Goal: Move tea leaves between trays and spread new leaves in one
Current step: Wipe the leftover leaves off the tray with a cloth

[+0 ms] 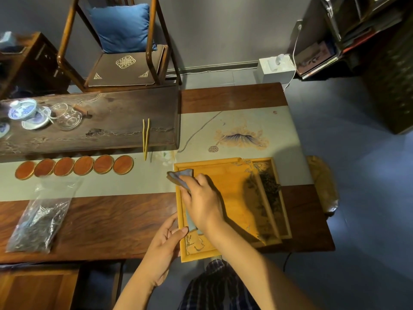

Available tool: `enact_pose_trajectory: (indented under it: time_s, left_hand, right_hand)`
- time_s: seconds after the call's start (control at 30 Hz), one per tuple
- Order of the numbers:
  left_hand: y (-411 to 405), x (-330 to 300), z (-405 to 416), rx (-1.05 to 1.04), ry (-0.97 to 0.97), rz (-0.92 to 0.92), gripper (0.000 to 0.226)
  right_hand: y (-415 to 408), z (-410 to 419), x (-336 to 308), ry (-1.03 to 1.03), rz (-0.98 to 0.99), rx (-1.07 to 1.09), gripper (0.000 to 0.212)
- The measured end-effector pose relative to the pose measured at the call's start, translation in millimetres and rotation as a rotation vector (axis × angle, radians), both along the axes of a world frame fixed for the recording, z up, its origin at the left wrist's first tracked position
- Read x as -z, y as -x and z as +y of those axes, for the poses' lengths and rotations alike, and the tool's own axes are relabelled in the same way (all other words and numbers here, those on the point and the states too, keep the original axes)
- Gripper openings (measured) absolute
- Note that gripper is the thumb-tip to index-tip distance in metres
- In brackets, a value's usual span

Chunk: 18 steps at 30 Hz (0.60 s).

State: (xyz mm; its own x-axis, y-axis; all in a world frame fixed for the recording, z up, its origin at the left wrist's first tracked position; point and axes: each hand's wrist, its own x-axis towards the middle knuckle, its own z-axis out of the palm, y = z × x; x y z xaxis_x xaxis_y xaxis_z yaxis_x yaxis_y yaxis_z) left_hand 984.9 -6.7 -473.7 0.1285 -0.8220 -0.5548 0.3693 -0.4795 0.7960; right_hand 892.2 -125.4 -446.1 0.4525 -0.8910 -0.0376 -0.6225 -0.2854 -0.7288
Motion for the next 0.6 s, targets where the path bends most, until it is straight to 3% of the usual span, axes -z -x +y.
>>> enact_pose_trajectory:
  time_s: [0.2, 0.4, 0.6]
  left_hand:
    - [0, 2, 6, -0.003, -0.003, -0.003, 0.046]
    - [-9, 7, 12, -0.014, -0.023, 0.01, 0.046]
    - [-4, 7, 7, -0.011, -0.003, -0.075, 0.045]
  right_hand:
    - [19, -25, 16, -0.05, 0.131, 0.115, 0.033]
    - [62, -36, 27, -0.094, 0.127, 0.307, 0.027]
    - [35, 4, 0, -0.04, -0.101, 0.001, 0.03]
